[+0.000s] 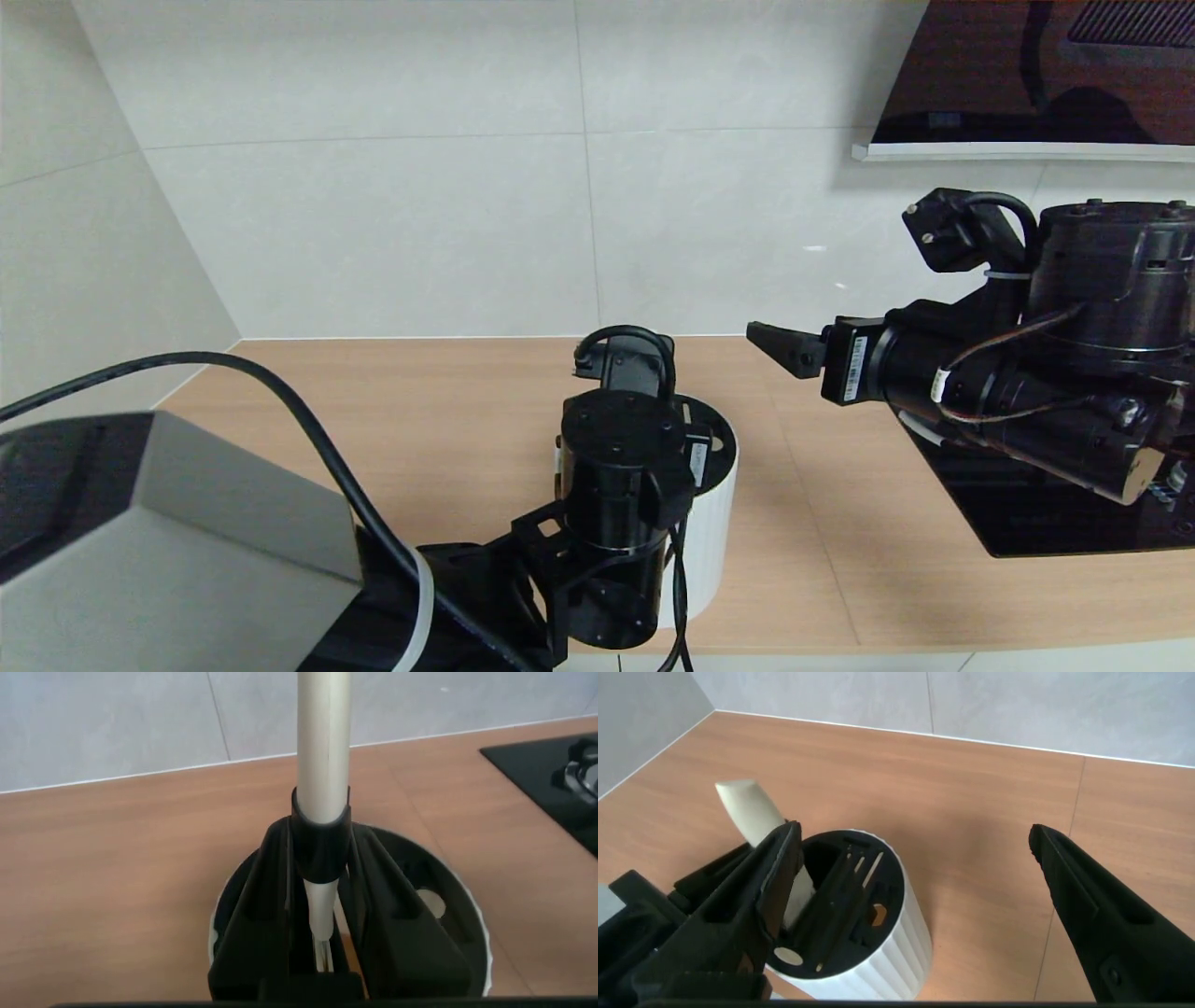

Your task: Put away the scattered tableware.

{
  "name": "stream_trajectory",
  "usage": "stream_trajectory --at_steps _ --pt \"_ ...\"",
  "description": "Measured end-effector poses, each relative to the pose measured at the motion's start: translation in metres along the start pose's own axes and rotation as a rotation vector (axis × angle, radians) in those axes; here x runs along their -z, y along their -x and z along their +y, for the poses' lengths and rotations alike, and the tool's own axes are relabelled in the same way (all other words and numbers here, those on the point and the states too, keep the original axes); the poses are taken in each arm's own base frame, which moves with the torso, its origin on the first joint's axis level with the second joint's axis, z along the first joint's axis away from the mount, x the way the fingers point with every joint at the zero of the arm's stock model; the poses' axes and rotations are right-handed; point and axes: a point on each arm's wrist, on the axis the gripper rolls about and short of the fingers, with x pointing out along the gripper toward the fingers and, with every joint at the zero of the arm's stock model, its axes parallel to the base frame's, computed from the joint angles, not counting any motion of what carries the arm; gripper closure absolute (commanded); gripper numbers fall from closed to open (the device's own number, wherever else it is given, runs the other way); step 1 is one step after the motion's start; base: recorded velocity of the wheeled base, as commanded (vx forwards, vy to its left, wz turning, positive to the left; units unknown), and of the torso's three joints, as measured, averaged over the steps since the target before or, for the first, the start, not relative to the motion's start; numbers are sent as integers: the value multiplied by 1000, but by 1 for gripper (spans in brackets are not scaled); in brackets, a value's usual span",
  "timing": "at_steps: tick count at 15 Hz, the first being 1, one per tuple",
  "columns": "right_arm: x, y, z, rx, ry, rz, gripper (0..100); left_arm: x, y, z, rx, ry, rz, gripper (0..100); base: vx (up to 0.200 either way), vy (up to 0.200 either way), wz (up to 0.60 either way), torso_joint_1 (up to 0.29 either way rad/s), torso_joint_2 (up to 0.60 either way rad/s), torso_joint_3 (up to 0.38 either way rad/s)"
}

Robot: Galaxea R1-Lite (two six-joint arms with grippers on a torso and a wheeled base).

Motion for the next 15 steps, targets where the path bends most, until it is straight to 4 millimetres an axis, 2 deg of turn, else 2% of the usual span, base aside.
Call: stream_trajectory --at_steps 6,10,11,13,15 --pt "0 1 0 0 0 -1 0 4 2 1 24 -10 12 0 0 0 0 0 0 0" --pt "0 1 0 1 0 -1 0 -2 4 3 25 -2 2 0 0 0 0 0 0 0" --pt "-1 1 0 3 -1 -7 0 -8 7 6 27 5 -7 0 0 0 0 0 0 0" --pt "-3 4 0 4 -3 -18 0 -32 20 18 50 29 -33 0 0 0 0 0 0 0" --pt "-3 7 -1 5 34 -20 0 -63 38 41 82 38 -42 0 0 0 0 0 0 0"
